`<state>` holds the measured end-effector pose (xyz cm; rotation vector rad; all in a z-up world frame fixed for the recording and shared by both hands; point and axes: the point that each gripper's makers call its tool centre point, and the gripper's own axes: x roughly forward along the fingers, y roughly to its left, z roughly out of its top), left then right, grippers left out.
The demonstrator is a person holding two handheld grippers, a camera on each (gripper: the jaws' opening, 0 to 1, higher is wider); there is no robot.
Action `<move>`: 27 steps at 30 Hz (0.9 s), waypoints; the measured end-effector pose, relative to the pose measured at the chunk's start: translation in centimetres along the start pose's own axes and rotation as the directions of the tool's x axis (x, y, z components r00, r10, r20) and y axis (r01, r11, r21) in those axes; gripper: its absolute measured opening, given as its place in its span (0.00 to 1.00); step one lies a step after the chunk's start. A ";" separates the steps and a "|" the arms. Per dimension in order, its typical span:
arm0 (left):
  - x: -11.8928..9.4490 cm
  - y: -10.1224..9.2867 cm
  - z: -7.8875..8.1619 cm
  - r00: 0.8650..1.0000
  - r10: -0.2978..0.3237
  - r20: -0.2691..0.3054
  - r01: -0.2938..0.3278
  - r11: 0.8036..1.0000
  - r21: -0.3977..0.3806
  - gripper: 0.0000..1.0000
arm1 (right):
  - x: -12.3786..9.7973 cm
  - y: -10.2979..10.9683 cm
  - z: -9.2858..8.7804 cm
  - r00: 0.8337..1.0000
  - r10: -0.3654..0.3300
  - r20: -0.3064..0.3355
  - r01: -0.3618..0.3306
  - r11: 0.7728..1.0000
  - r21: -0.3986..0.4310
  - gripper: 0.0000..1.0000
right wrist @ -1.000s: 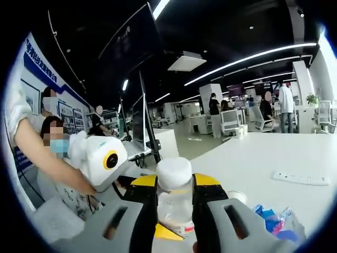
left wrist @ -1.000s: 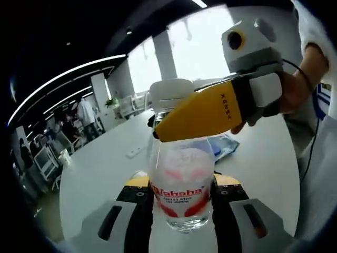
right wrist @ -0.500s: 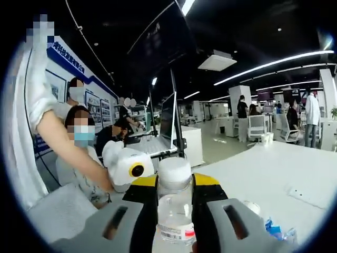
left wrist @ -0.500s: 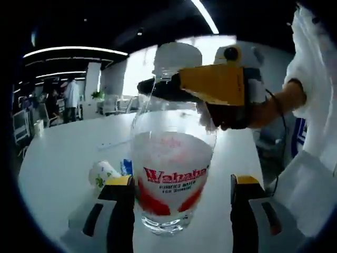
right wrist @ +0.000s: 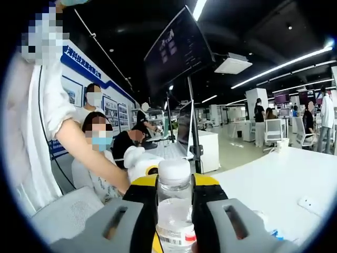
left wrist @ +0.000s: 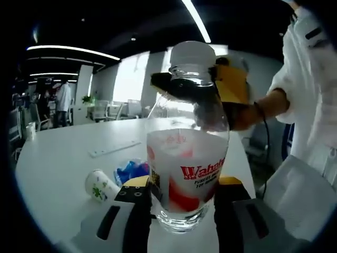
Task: Arrange the tabletop items into an orderly group along one side of the table until the central work area is clear of visible clutter.
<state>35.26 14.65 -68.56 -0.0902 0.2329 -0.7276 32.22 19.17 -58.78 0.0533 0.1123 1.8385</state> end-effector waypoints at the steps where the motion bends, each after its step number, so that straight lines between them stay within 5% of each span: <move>1: 0.0 0.1 0.0 1.000 0.005 -0.003 -0.005 1.000 0.004 0.42 | 0.1 0.0 -0.1 1.000 -0.001 -0.003 0.001 1.000 -0.008 0.19; 10: -0.7 1.6 -0.7 0.993 0.108 -0.038 -0.106 0.993 0.060 0.41 | 0.9 -0.4 -1.0 0.999 -0.044 -0.030 0.043 0.998 -0.054 0.21; 14: -1.2 3.1 -0.8 0.978 0.204 -0.032 -0.201 0.976 0.080 0.41 | 1.4 -1.0 -1.0 0.996 -0.093 -0.017 0.092 0.994 -0.054 0.21; 27: -0.8 6.8 -1.8 0.953 0.296 -0.056 -0.291 0.952 0.091 0.42 | 3.0 -4.2 -2.0 0.987 -0.159 -0.036 0.156 0.984 -0.086 0.21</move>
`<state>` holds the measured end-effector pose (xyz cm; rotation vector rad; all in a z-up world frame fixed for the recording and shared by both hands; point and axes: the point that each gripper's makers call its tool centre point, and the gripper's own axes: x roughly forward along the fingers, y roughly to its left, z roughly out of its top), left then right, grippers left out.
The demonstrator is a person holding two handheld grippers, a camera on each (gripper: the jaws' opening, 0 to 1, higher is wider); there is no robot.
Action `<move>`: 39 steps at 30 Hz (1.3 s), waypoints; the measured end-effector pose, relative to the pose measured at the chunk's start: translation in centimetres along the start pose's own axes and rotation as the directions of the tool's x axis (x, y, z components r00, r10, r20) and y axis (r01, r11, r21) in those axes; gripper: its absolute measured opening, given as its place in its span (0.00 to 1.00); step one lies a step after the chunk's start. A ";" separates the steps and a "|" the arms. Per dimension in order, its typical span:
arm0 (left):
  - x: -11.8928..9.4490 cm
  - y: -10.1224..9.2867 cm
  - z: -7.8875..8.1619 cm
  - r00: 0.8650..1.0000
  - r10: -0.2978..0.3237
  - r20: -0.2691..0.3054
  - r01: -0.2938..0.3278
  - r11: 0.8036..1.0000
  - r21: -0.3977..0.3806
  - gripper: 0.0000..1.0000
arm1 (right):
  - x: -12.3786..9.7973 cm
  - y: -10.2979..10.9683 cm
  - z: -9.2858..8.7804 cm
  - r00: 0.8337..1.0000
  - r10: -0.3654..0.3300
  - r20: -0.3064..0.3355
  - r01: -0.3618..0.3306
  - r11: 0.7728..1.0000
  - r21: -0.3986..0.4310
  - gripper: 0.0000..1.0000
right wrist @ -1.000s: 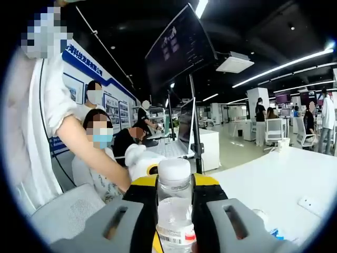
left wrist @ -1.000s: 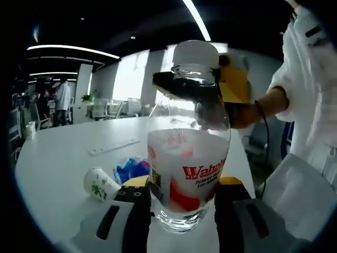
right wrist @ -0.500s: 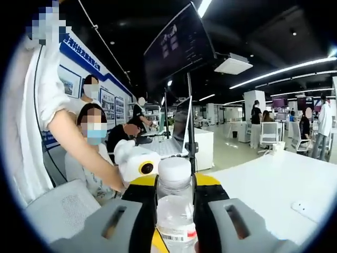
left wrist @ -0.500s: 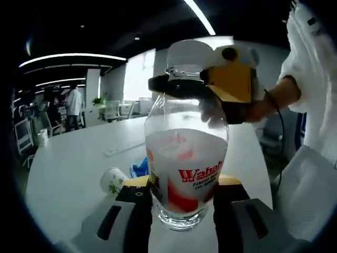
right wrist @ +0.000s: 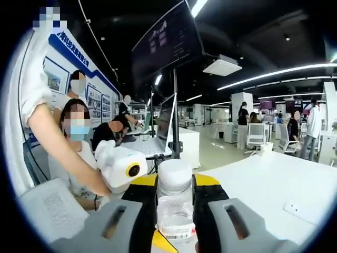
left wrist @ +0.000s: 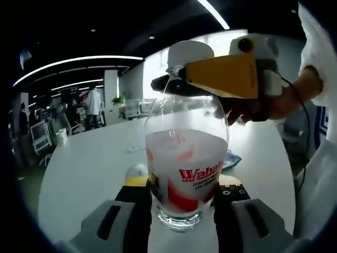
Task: Arrange the tabletop items into an orderly group along one side of the table until the central work area is clear of visible clutter.
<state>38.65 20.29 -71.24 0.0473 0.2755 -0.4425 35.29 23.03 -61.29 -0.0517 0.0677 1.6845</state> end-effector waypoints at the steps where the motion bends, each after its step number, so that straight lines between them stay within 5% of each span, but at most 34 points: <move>1: 0.1 0.1 -0.1 1.000 0.001 -0.002 -0.001 1.000 0.000 0.42 | 0.0 -0.3 -0.2 1.000 -0.001 -0.005 0.001 1.000 -0.001 0.21; 21: 3.3 2.1 -3.7 0.998 -0.022 -0.066 0.020 1.000 -0.020 0.43 | 1.4 -3.7 -4.7 0.996 -0.038 -0.077 0.039 0.999 0.008 0.20; 39: 3.9 2.5 -5.7 0.994 -0.050 -0.097 0.046 0.998 -0.035 0.43 | 2.2 -3.9 -6.7 0.995 -0.045 -0.091 0.049 0.998 0.044 0.21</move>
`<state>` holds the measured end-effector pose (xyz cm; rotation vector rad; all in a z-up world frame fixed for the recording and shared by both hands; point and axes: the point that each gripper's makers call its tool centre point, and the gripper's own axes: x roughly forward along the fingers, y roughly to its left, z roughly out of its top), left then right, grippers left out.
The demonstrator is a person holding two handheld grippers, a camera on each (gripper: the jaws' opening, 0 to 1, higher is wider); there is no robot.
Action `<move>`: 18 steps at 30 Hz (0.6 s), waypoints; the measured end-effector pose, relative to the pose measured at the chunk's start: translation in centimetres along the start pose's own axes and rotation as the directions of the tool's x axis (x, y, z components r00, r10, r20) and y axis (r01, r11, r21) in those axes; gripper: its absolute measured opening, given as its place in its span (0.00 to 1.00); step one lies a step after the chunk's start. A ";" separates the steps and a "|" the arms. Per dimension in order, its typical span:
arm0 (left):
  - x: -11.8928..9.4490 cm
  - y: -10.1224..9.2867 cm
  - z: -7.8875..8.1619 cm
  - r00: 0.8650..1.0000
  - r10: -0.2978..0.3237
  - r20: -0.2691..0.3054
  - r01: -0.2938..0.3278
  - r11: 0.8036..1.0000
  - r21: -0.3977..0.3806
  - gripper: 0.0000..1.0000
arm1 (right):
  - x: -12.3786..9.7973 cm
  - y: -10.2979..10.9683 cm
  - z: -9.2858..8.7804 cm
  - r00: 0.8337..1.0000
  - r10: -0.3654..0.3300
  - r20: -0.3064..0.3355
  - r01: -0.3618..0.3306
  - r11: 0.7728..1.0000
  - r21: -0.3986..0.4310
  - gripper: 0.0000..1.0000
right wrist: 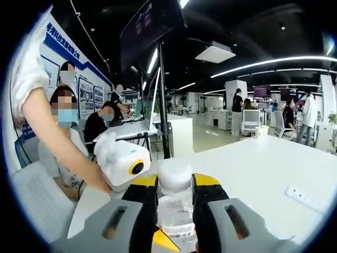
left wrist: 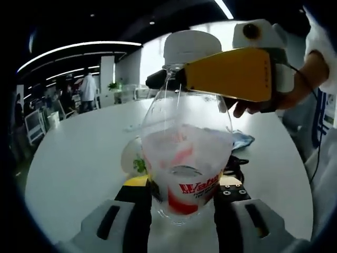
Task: Arrange the tabletop items into an orderly group along one side of the table until the central work area is clear of visible clutter.
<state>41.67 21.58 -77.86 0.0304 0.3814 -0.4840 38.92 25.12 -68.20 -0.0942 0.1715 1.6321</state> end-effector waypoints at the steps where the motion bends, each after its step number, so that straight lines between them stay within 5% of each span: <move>1: 0.1 0.0 -0.1 1.000 0.001 -0.002 -0.001 1.000 -0.001 0.43 | 0.0 0.0 0.0 1.000 0.000 -0.001 0.000 1.000 0.000 0.21; 18: 0.5 0.0 -0.1 1.000 -0.005 0.011 0.005 1.000 -0.019 0.43 | -0.3 -0.8 -0.2 1.000 -0.003 0.029 0.002 0.999 0.035 0.21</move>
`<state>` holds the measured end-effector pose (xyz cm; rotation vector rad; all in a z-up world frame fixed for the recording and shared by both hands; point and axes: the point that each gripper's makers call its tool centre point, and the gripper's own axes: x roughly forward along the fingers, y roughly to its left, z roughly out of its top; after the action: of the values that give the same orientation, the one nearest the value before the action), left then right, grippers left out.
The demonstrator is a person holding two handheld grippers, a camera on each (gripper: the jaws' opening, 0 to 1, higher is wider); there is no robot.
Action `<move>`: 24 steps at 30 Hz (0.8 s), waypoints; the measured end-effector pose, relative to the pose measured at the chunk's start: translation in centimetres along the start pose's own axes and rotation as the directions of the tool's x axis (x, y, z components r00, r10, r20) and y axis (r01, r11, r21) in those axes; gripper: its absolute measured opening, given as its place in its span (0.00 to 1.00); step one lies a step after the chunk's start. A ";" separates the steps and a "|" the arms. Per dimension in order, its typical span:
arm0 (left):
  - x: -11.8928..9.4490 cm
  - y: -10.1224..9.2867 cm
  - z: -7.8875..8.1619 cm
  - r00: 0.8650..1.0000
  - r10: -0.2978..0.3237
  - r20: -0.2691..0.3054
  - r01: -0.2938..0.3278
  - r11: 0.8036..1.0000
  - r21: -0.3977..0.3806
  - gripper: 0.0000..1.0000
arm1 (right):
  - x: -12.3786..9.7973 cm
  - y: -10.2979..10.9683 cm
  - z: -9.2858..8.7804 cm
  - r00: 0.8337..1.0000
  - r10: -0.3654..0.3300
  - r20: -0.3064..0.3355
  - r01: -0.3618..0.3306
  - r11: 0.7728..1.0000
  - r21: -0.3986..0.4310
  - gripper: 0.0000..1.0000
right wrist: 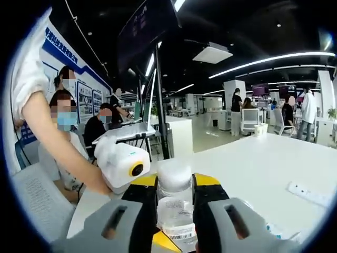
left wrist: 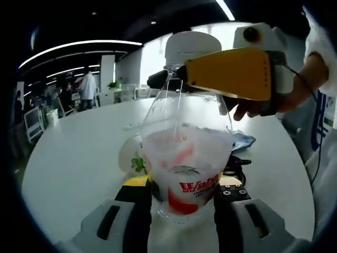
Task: Arrange the tabletop items into an orderly group along one side of the table until the central work area is clear of visible clutter.
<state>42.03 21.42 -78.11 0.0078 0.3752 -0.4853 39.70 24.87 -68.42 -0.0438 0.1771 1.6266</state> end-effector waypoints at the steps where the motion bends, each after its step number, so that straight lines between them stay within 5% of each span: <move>1: 0.0 0.0 0.0 1.000 0.002 0.001 -0.002 1.000 -0.001 0.43 | 0.0 0.0 0.0 1.000 0.001 0.002 -0.001 1.000 0.005 0.21; 20: 0.0 -0.1 0.0 1.000 0.022 -0.004 -0.022 1.000 -0.002 0.43 | 0.0 0.4 0.1 1.000 -0.003 0.011 0.003 1.000 0.005 0.22; 24: -0.1 -0.1 0.6 1.000 0.027 0.015 -0.027 1.000 -0.015 0.46 | 0.3 0.7 -0.1 1.000 -0.010 0.006 0.010 1.000 0.005 0.31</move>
<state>42.14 21.35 -77.50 -0.0054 0.3635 -0.4555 39.01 25.09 -68.45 -0.0357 0.1764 1.6162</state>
